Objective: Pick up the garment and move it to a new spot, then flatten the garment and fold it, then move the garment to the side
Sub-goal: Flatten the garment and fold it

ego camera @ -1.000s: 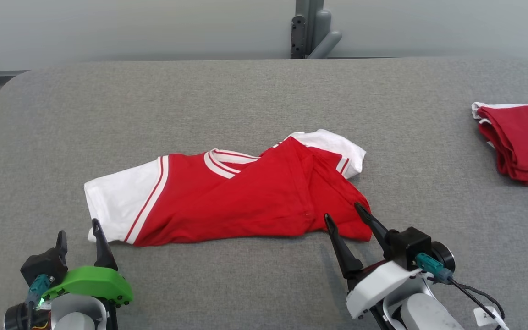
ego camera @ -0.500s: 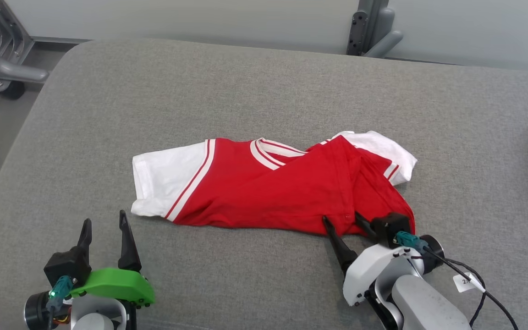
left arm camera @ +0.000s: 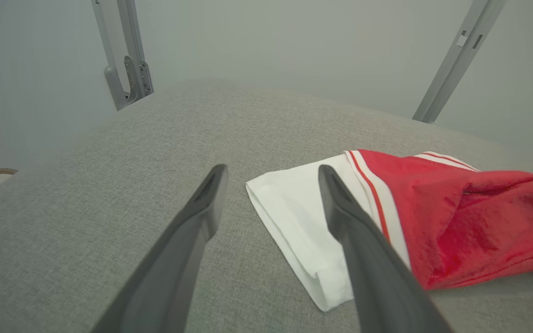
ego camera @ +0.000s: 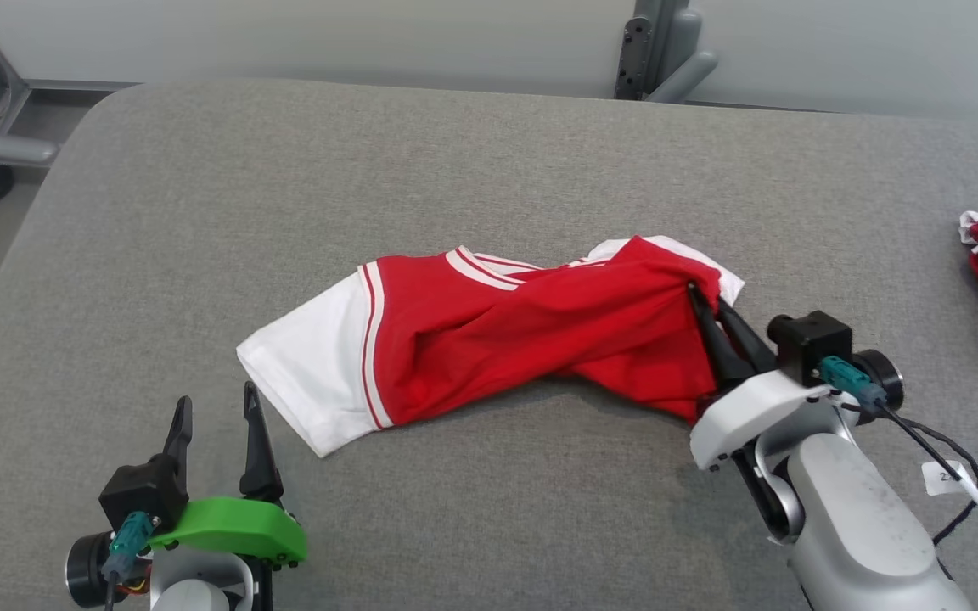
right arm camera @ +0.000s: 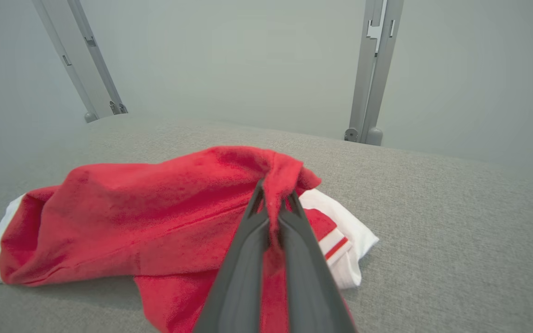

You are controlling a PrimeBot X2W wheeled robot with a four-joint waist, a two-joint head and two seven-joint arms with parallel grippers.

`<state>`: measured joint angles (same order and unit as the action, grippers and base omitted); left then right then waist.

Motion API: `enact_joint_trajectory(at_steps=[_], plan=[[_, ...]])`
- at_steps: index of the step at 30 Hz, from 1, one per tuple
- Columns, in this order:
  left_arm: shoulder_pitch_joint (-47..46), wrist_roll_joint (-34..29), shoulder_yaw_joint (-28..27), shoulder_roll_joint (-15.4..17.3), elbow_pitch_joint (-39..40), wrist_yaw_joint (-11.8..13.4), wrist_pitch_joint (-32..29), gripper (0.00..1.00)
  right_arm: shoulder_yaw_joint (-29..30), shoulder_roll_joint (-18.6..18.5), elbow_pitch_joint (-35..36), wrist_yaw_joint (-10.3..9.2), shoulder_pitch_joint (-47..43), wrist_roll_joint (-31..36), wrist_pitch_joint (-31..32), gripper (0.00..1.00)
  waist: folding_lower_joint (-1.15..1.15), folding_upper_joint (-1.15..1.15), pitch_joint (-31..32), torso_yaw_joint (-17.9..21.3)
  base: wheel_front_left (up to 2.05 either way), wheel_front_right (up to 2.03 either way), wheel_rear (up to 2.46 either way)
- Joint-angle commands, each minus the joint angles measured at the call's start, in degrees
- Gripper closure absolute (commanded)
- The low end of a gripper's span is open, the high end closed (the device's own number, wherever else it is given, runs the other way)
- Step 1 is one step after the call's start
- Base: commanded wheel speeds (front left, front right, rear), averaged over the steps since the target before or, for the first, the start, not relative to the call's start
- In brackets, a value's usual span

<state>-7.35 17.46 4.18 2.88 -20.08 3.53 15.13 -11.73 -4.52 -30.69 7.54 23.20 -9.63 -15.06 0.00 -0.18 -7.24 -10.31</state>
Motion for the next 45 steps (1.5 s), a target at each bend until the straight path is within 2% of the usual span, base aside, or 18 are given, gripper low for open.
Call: enact_joint_trajectory(at_steps=[1, 5, 11, 16, 19, 21, 24, 25, 26, 45], plan=[[0.71, 0.24, 0.33, 0.04, 0.47, 0.40, -0.02, 0.00, 1.71, -0.71, 2.14, -0.11, -2.15, 1.03, -0.18, 1.00, 0.00, 0.18, 0.08, 2.17, 0.00, 0.00, 0.00], [0.75, 0.41, 0.93, 0.05, 0.75, 0.61, -0.01, 0.00, 5.38, -1.56, 6.95, -0.11, -5.06, 2.37, -0.18, 1.00, 0.00, 0.18, -0.15, 4.25, 0.00, 0.00, 0.00], [0.10, 0.35, 1.88, 0.05, 0.58, 0.55, -0.01, 0.00, 10.13, -0.50, 14.19, -0.11, -13.59, 3.71, -0.18, 1.00, 0.00, 0.18, -1.02, 7.80, 0.00, 0.00, 0.00], [-0.86, -0.19, 1.96, 0.07, 0.06, 0.13, -0.02, 0.00, 11.19, 0.96, 15.23, -0.11, -19.42, 2.93, -0.18, 1.00, 0.00, 0.18, -1.84, 9.85, 0.00, 0.00, 0.00], [-1.26, -0.60, 1.74, 0.08, -0.18, -0.09, -0.02, 0.00, 10.91, 1.44, 14.70, -0.11, -21.49, 2.81, -0.18, 0.92, 0.00, 0.18, -2.21, 10.53, 0.00, 0.00, 0.00], [-1.50, -0.74, 1.54, 0.08, -0.30, -0.08, -0.02, 0.00, 10.82, 1.46, 14.38, -0.11, -22.04, 2.64, -0.18, 0.80, 0.00, 0.18, -2.35, 10.93, 0.00, 0.00, 0.00], [-1.62, -1.15, 1.25, 0.08, -0.44, -0.20, -0.01, 0.00, 10.73, 1.55, 13.75, -0.11, -22.89, 1.75, -0.18, 0.49, 0.00, 0.18, -2.40, 11.48, 0.00, 0.00, 0.00], [-1.55, -1.26, 1.17, 0.08, -0.47, -0.27, -0.02, 0.00, 10.92, 1.54, 13.68, -0.11, -23.00, 1.57, -0.18, 0.15, 0.00, 0.18, -2.39, 11.70, 0.00, 0.00, 0.00], [-1.44, -1.39, 1.15, 0.07, -0.46, -0.35, -0.01, 0.00, 11.12, 1.54, 13.51, -0.11, -23.17, 1.36, -0.18, 0.00, 0.00, 0.18, -2.36, 11.89, 0.00, 0.00, 0.00], [1.72, -1.19, 1.34, 0.07, 0.08, -0.40, -0.02, 0.00, 12.48, 1.59, 14.84, -0.11, -25.01, 2.25, -0.18, 0.00, 0.00, 0.18, -0.36, 12.42, 0.00, 0.00, 0.00]])
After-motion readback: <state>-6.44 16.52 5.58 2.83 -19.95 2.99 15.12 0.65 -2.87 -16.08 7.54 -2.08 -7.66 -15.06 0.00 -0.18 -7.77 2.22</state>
